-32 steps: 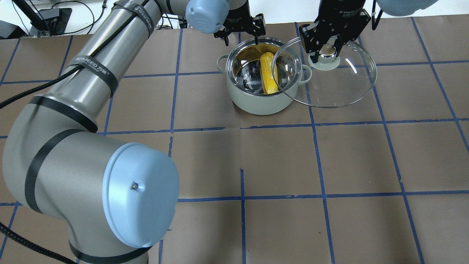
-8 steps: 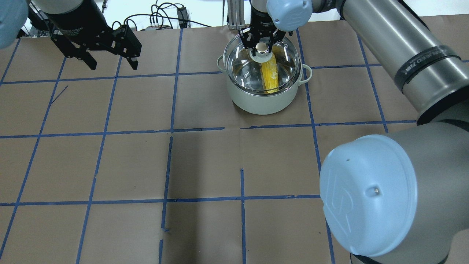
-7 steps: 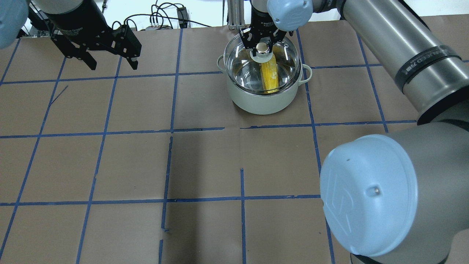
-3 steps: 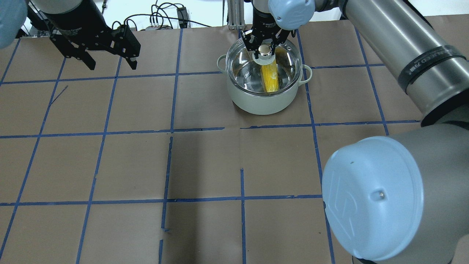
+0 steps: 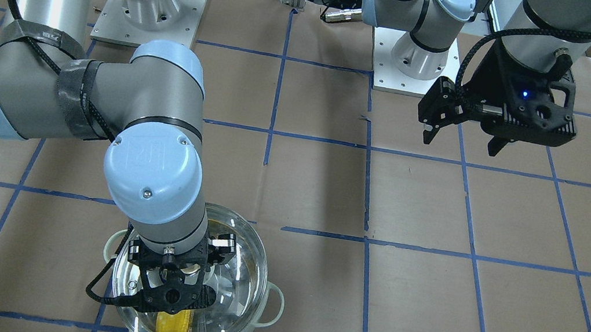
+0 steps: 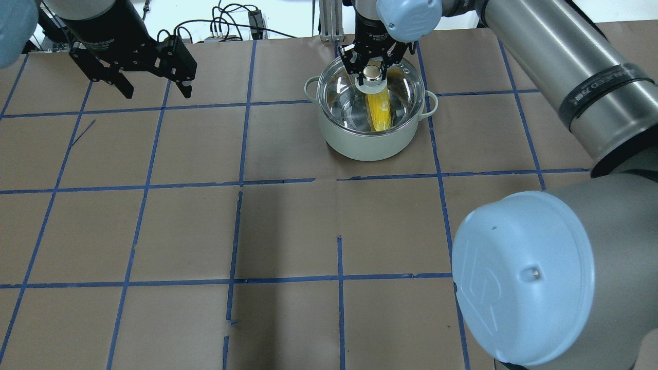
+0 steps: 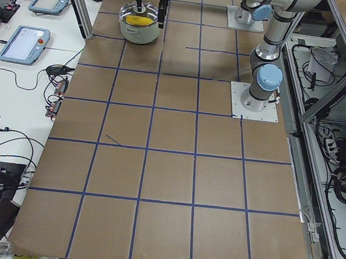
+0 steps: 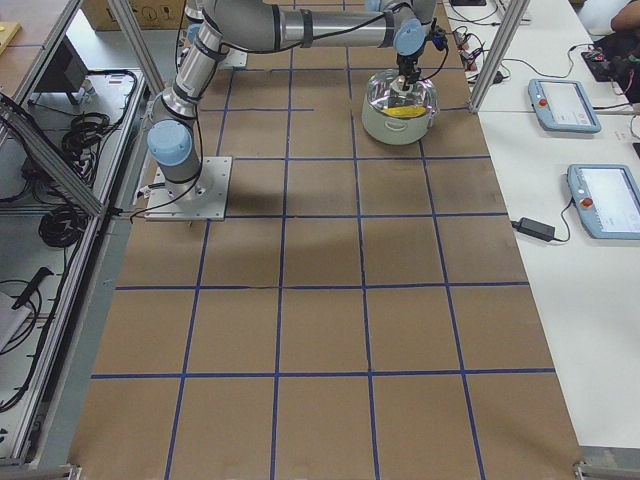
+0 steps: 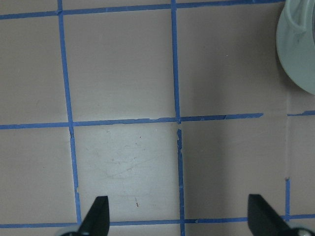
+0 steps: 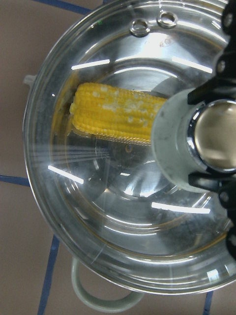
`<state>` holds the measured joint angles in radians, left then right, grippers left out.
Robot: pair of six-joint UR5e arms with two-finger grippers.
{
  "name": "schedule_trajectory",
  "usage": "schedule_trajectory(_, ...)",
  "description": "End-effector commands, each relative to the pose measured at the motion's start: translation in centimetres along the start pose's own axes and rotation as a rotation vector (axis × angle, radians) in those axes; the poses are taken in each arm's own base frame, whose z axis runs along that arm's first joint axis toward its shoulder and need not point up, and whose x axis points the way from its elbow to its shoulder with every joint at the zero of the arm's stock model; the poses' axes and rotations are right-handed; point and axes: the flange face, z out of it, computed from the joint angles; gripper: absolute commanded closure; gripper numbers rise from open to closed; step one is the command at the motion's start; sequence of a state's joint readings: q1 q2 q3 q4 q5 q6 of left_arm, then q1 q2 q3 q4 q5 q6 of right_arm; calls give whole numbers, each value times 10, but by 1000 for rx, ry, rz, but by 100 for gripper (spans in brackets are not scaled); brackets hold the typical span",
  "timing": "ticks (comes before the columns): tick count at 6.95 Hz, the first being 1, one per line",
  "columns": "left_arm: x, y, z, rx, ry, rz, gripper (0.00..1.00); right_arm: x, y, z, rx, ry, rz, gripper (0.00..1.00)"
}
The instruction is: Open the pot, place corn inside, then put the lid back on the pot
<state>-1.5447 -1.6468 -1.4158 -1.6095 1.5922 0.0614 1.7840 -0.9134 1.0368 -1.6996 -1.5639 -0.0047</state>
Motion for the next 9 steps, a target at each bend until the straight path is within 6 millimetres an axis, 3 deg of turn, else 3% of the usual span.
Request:
schedule_trajectory(1,0,0,0,1,0,0,0,0,1,2,-15,1,0,96)
schedule_trajectory(2,0,0,0,1,0,0,0,1,1,3,-18,-1,0,94)
schedule_trajectory(3,0,0,0,0,0,0,0,4,0,1,-15,-4,-10,40)
schedule_trajectory(4,0,0,0,0,0,0,0,5,-3,-8,5,-4,-17,17)
schedule_trajectory(6,0,1,0,-2,0,0,0,6,-10,-31,66,1,-25,1)
schedule_trajectory(7,0,1,1,-3,0,0,0,5,-14,-37,87,-2,-25,1)
schedule_trajectory(9,1,1,4,-10,1,2,0,-3,-8,-23,38,-5,-20,2)
